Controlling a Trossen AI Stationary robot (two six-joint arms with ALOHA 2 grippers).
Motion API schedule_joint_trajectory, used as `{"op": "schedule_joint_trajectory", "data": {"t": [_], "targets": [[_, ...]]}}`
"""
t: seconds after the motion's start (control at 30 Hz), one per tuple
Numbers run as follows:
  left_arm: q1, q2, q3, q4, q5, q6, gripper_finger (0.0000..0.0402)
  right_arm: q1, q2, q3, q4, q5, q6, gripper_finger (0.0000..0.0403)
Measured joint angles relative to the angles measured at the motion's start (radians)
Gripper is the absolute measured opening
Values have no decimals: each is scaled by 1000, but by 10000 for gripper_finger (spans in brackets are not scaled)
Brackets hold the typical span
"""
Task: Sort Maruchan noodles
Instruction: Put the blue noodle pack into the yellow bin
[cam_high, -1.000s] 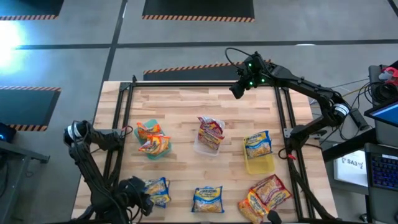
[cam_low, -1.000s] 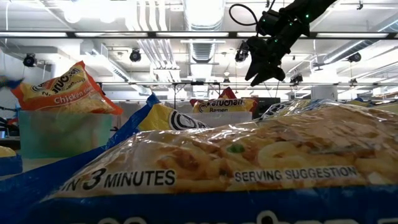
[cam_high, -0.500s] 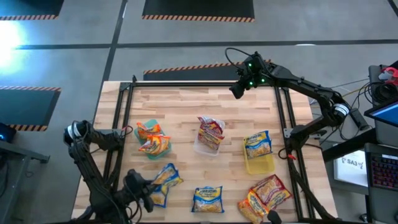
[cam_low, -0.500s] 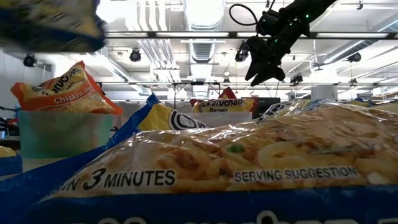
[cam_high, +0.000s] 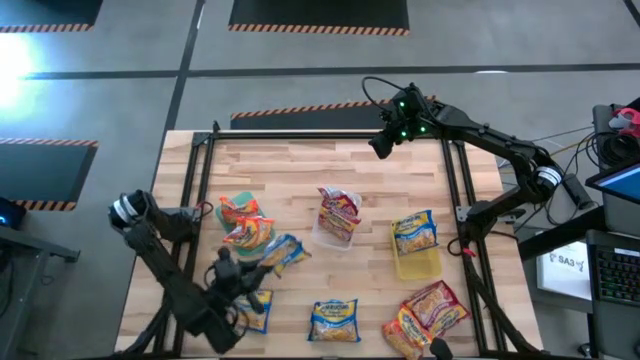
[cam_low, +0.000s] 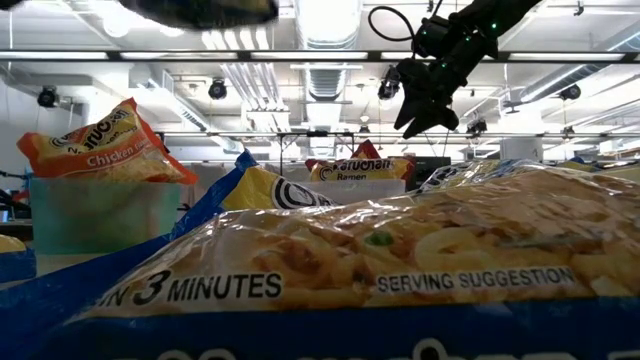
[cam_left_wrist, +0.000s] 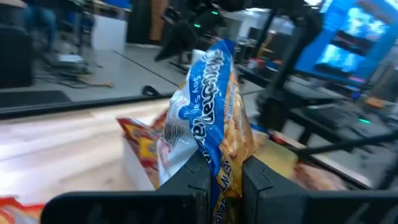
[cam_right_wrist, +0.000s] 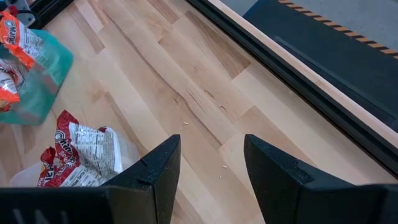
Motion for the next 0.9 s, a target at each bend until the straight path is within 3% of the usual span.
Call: {"op": "schedule_joint_trajectory", "data": {"t": [0.2, 0.37, 0.47, 0.6, 0.9], "targets": [[105, -1, -20, -9, 50, 11, 13, 0, 0, 0, 7, -1, 33, 167], [122, -5, -57, -10, 44, 14, 13, 2, 0, 0, 7, -16, 284, 167], [122, -5, -76, -9, -11, 10, 13, 2, 0, 0, 15, -7, 371, 167], [141, -6, -115, -8, -55, -30, 13, 2, 0, 0, 72, -7, 383, 167], [263, -6, -163, 35, 11, -87, 13, -1, 1, -2, 101, 21, 288, 167]]}}
